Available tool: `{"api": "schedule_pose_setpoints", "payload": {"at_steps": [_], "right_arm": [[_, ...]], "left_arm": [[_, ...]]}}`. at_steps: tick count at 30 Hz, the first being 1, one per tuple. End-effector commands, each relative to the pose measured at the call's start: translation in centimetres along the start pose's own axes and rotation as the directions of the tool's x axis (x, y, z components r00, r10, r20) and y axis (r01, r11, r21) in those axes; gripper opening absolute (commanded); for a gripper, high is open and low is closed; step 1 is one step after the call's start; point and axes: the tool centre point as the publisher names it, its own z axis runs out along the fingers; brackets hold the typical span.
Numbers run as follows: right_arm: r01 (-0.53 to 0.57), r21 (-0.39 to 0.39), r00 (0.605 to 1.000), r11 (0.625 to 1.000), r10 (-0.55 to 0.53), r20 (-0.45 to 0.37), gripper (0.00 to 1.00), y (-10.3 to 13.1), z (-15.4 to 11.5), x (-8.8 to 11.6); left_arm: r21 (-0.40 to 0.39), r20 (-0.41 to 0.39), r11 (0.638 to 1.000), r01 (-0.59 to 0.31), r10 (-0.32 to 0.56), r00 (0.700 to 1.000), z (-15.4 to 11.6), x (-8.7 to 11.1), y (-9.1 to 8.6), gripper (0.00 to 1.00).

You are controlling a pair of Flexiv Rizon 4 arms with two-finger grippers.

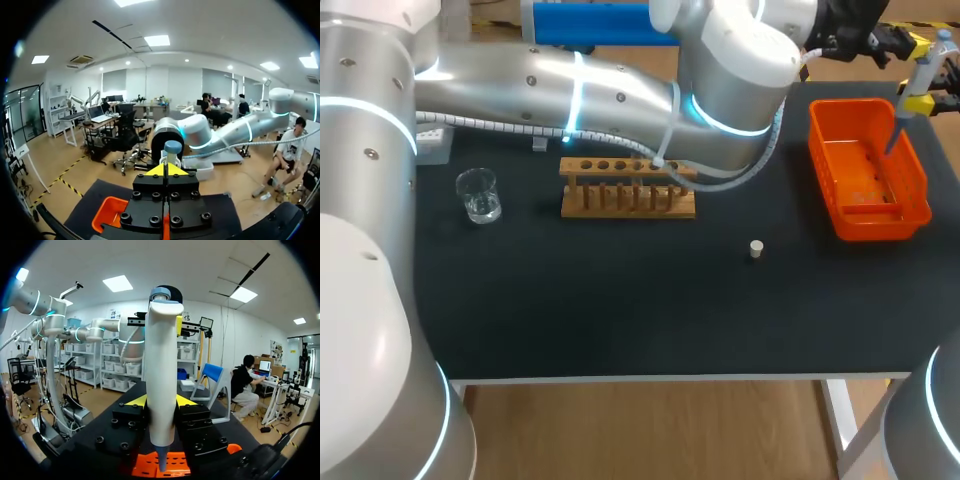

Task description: Invert the test tube, pick up the pipette, mount the tip to pipette, aspirate from beaker and dispense into the tube, eject the tip, return the pipette, and cap with the stopper.

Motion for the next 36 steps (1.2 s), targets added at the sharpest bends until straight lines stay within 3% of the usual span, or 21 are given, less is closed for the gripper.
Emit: {"api": "schedule_pose_setpoints", "payload": {"at_steps": [1,13,14,15,19,26,36], "right_arm": [[0.000,0.001,1.000,1.000,0.000,-0.008,0.00,0.7,-0.1,-0.3],[0.000,0.001,1.000,1.000,0.000,-0.008,0.00,0.7,-0.1,-0.3],[0.000,0.001,1.000,1.000,0.000,-0.008,0.00,0.7,-0.1,-0.3],[0.000,0.001,1.000,1.000,0.000,-0.008,0.00,0.7,-0.1,-0.3],[0.000,0.001,1.000,1.000,0.000,-0.008,0.00,0.7,-0.1,-0.3],[0.000,0.001,1.000,1.000,0.000,-0.008,0.00,0.7,-0.1,-0.3],[0.000,0.001,1.000,1.000,0.000,-0.008,0.00,0.7,-0.1,-0.3]], "left_arm": [[0.199,0.004,0.980,-0.003,0.002,1.000,0.5,0.1,1.0,0.00],[0.202,0.037,0.978,-0.061,0.054,0.998,-1.5,-0.4,-1.6,0.00],[0.199,0.037,0.978,-0.066,0.060,0.998,-1.8,-0.5,-2.0,0.24],[0.198,0.038,0.978,-0.071,0.065,0.997,-2.2,-0.5,-2.2,1.00],[0.197,0.040,0.975,-0.100,0.093,0.995,-3.8,-0.4,-3.1,1.00],[0.194,-0.028,0.971,-0.136,0.144,0.989,-6.5,0.6,-3.8,1.00],[0.210,-0.028,0.967,-0.144,0.153,0.988,-10.2,2.6,-2.7,1.00]]}}
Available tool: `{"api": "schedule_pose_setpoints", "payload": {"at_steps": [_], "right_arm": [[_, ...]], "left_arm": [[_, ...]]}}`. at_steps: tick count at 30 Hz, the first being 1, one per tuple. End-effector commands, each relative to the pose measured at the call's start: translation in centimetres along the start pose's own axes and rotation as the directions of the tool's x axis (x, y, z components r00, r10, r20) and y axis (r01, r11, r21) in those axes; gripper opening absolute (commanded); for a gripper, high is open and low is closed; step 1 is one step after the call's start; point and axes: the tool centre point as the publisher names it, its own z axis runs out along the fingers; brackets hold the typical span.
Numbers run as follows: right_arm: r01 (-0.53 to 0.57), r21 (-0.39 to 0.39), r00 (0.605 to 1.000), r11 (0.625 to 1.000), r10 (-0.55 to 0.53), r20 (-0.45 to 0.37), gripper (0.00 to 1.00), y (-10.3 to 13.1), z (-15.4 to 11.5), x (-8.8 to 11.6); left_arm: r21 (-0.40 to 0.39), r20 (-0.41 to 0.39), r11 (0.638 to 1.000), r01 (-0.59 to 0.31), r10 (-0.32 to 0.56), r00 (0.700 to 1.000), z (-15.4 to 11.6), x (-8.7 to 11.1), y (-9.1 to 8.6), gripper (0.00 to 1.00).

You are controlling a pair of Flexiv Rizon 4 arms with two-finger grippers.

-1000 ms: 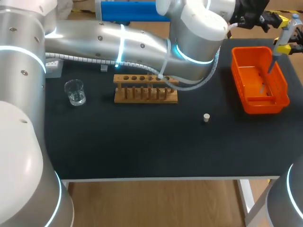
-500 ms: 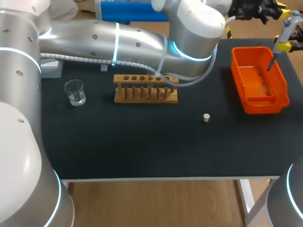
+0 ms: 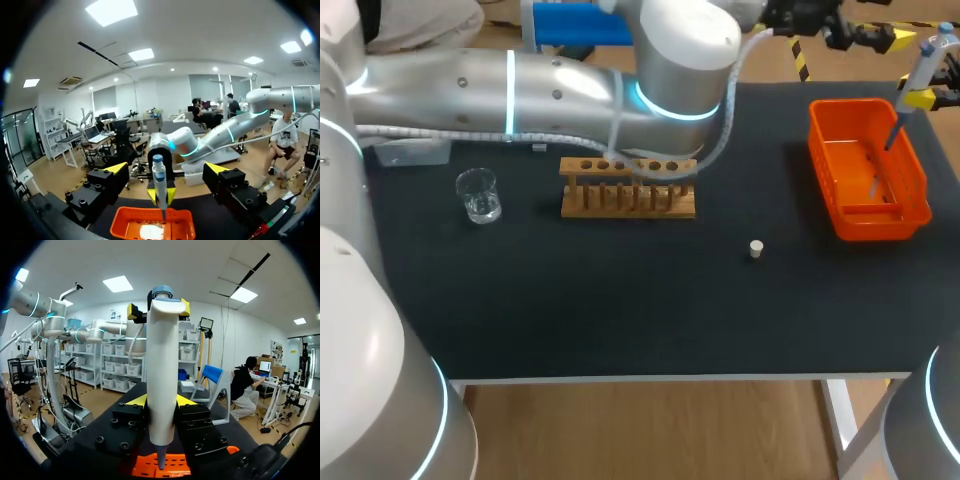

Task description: Invert the test tube, pick up the pipette, mount the tip to pipette, aspirate from beaker and dispense into the tube, eject the tip, return the pipette, and cap with the stopper.

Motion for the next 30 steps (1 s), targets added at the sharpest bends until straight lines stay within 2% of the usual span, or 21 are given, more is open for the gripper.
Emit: {"api": "schedule_pose_setpoints", "payload": {"at_steps": [1,10,19,22,30], "right_arm": [[0.000,0.002,1.000,1.000,0.000,-0.005,0.00,0.1,-0.2,-0.1],[0.000,0.002,1.000,1.000,0.000,-0.005,0.00,0.1,-0.2,-0.1],[0.000,0.002,1.000,1.000,0.000,-0.005,0.00,0.1,-0.2,-0.1],[0.000,0.002,1.000,1.000,0.000,-0.005,0.00,0.1,-0.2,-0.1],[0.000,0.002,1.000,1.000,0.000,-0.005,0.00,0.1,-0.2,-0.1]], "left_arm": [[0.107,0.027,0.994,0.000,-0.003,1.000,-2.8,1.6,0.8,1.00],[0.126,0.067,0.992,0.014,-0.023,0.997,-5.7,4.8,2.4,1.00],[0.149,0.102,0.988,0.049,-0.064,0.993,-9.0,7.8,5.0,1.00],[0.111,0.161,0.988,0.107,-0.124,0.979,-9.6,8.1,5.4,1.00],[0.111,0.161,0.988,0.107,-0.124,0.979,-9.6,8.1,5.4,1.00]]}}
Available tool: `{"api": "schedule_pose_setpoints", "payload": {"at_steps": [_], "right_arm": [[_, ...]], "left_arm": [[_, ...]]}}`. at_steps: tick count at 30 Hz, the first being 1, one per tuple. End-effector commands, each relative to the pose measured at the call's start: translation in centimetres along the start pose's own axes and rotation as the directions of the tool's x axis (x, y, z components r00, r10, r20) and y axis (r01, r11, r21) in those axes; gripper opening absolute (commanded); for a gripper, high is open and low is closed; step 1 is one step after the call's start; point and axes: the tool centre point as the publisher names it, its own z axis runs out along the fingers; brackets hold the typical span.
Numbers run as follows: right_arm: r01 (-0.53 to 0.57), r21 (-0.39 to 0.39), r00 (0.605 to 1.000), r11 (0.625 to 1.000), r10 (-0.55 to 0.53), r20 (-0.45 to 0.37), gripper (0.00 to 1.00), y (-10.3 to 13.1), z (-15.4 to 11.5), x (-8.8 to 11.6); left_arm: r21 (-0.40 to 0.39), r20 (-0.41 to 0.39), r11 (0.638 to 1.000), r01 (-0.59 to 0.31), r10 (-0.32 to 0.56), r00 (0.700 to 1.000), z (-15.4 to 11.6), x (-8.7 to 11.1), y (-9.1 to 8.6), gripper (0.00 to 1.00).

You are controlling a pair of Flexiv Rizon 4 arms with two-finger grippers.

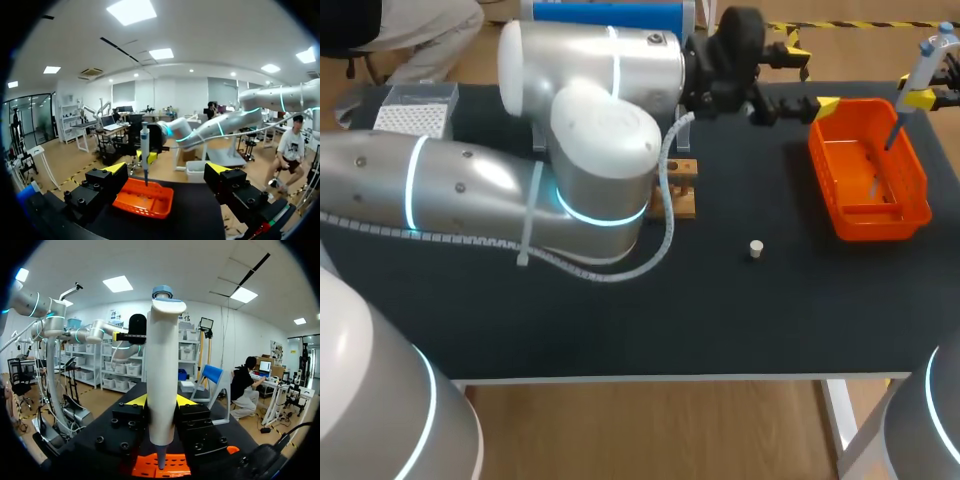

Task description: Invert the test tube, pick up the pipette, mount the tip to pipette, aspirate from beaker and dispense into the tube, eject the tip, return the pipette, and cap with the stopper.

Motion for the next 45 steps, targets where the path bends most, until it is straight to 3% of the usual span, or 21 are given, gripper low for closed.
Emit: {"api": "schedule_pose_setpoints", "payload": {"at_steps": [1,14,22,28,45], "right_arm": [[0.000,0.002,1.000,1.000,0.000,-0.005,0.00,0.1,-0.2,-0.1],[0.000,0.002,1.000,1.000,0.000,-0.005,0.00,0.1,-0.2,-0.1],[0.000,0.002,1.000,1.000,0.000,-0.005,0.00,0.1,-0.2,-0.1],[0.000,0.002,1.000,1.000,0.000,-0.005,0.00,0.1,-0.2,-0.1],[0.000,0.002,1.000,1.000,0.000,-0.005,0.00,0.1,-0.2,-0.1]], "left_arm": [[0.107,0.006,0.994,0.000,-0.001,1.000,0.3,0.1,0.3,1.00],[0.099,0.004,0.995,-0.010,0.010,1.000,0.2,-0.4,0.6,1.00],[0.144,-0.067,0.989,-0.044,0.054,0.996,-0.7,-1.4,1.3,1.00],[0.134,-0.085,0.990,-0.052,0.063,0.994,-2.0,-1.9,2.0,1.00],[0.156,0.080,0.985,-0.073,0.061,0.995,-9.8,-1.8,5.7,1.00]]}}
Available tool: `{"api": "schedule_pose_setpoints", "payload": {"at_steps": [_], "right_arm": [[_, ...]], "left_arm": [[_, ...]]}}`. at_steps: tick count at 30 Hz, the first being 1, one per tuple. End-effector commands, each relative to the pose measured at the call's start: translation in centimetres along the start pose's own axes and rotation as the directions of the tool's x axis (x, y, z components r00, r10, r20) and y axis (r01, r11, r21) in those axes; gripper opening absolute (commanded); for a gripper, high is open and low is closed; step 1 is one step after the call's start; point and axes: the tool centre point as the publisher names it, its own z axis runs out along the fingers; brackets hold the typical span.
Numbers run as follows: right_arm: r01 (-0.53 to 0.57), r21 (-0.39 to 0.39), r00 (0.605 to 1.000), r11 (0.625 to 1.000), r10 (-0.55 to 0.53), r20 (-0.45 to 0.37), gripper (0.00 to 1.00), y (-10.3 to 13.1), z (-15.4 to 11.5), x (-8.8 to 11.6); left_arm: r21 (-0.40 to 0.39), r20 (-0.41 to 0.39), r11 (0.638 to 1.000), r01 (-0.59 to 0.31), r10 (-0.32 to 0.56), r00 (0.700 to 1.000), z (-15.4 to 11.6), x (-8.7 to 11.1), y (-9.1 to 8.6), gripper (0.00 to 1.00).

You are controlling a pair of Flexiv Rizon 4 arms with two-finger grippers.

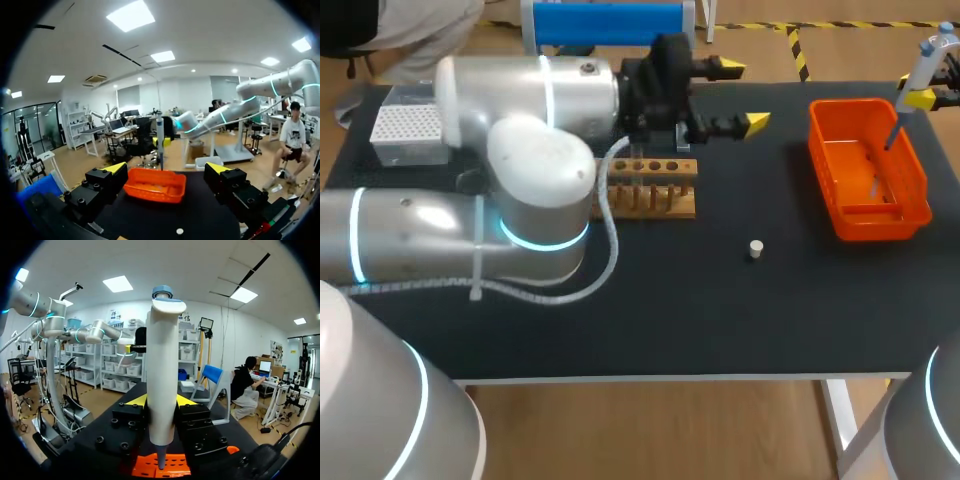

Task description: Invert the test tube, pick up the pipette, mount the tip to pipette, aspirate from beaker and dispense into the tube, eject the tip, return the pipette, and cap with the stopper.

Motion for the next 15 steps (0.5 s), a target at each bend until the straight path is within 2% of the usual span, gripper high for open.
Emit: {"api": "schedule_pose_setpoints", "payload": {"at_steps": [1,15], "right_arm": [[0.000,0.002,1.000,1.000,0.000,-0.005,0.00,0.0,-0.2,-0.1],[0.000,0.002,1.000,1.000,0.000,-0.005,0.00,0.0,-0.2,-0.1]], "left_arm": [[0.141,0.014,0.990,-0.002,0.000,1.000,-3.0,0.8,1.1,1.00],[0.175,0.066,0.984,0.037,-0.049,0.997,-7.0,0.8,3.6,1.00]]}}
